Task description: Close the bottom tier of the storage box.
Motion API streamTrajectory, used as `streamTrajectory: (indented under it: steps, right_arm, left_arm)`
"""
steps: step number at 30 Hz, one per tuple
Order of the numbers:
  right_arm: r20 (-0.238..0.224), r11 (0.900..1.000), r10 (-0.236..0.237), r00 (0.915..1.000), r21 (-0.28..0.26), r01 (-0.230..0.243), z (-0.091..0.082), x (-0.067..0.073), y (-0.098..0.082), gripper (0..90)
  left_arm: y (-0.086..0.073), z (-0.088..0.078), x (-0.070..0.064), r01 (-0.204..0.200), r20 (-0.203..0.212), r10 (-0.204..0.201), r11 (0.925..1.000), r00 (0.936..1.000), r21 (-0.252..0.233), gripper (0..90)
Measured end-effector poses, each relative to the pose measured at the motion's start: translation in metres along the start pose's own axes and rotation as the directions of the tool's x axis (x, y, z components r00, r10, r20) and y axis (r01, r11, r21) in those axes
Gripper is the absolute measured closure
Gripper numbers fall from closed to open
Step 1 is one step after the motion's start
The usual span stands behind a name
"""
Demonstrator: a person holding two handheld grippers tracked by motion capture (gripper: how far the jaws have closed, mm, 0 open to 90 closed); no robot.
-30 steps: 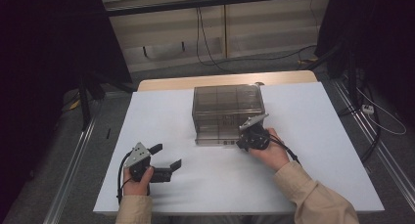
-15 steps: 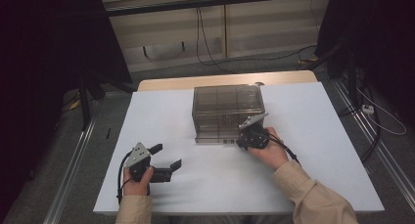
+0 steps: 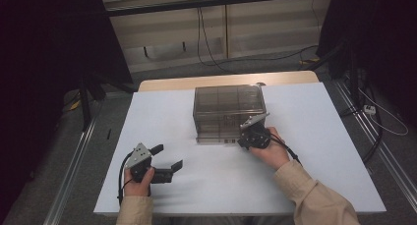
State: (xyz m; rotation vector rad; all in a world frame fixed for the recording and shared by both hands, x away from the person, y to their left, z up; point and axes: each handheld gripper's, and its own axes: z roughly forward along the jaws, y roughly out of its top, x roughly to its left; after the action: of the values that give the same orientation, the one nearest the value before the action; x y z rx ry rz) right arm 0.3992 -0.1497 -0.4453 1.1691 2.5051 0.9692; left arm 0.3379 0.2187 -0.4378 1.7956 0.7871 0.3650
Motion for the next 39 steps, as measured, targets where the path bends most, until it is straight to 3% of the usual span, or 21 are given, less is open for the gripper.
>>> streamTrajectory:
  steps: [39]
  right_arm:
    - [0.024,1.000,0.005,0.9997,-0.004,-0.004,0.0012,-0.0044,0.0019,90.0]
  left_arm:
    - [0.0001,0.0001,0.0000,0.001,0.001,-0.001,1.0000,1.0000,0.001,3.1]
